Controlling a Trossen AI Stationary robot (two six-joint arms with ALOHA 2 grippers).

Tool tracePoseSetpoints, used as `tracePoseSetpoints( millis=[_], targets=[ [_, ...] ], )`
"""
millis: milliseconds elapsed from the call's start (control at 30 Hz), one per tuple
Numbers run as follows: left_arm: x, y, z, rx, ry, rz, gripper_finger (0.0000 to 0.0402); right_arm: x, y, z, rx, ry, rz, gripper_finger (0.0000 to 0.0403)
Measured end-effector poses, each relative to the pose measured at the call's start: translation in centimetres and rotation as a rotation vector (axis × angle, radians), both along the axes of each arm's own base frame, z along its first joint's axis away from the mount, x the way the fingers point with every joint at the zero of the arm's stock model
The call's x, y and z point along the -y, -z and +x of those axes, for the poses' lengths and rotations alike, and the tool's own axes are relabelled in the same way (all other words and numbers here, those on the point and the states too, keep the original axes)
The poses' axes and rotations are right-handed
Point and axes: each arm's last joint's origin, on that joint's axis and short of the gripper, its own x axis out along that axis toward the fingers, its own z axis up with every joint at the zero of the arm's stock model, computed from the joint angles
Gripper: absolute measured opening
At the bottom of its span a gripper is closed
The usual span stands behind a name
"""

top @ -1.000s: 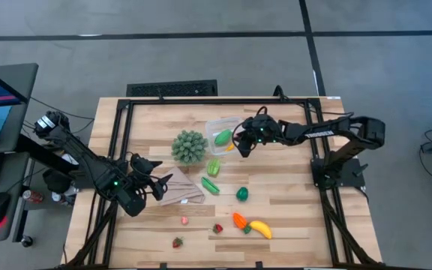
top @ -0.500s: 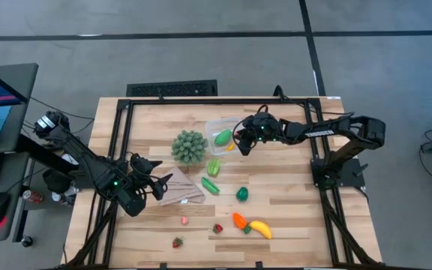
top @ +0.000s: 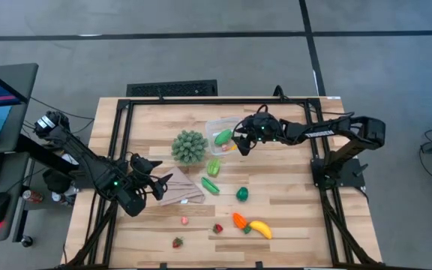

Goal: Pick and placing Produce into tupperware
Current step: Put the pink peach into the transparent bin

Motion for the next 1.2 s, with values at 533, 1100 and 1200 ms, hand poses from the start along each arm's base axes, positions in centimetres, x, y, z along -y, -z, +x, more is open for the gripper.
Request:
tracePoseSetpoints(
  millis=[533, 1100, 1200],
  targets=[
    [2.0, 0.2, -0.2, -0.138, 0.246, -0.176, 0.0310, -1.7, -5.1, -2.3, 0.148, -0.214, 0.075, 0.0187],
    [4.8, 2.9, 1.5, -0.338, 0.516, -0.141, 0.0310, -4.6, -6.7, -5.5, 0.025, -0.295, 0.122, 0.0176],
    [5.1, 3.2, 1.8, -0.330, 0.515, -0.145, 0.0309, -5.2, -6.5, -5.6, -0.006, -0.312, 0.141, 0.0171]
  ],
)
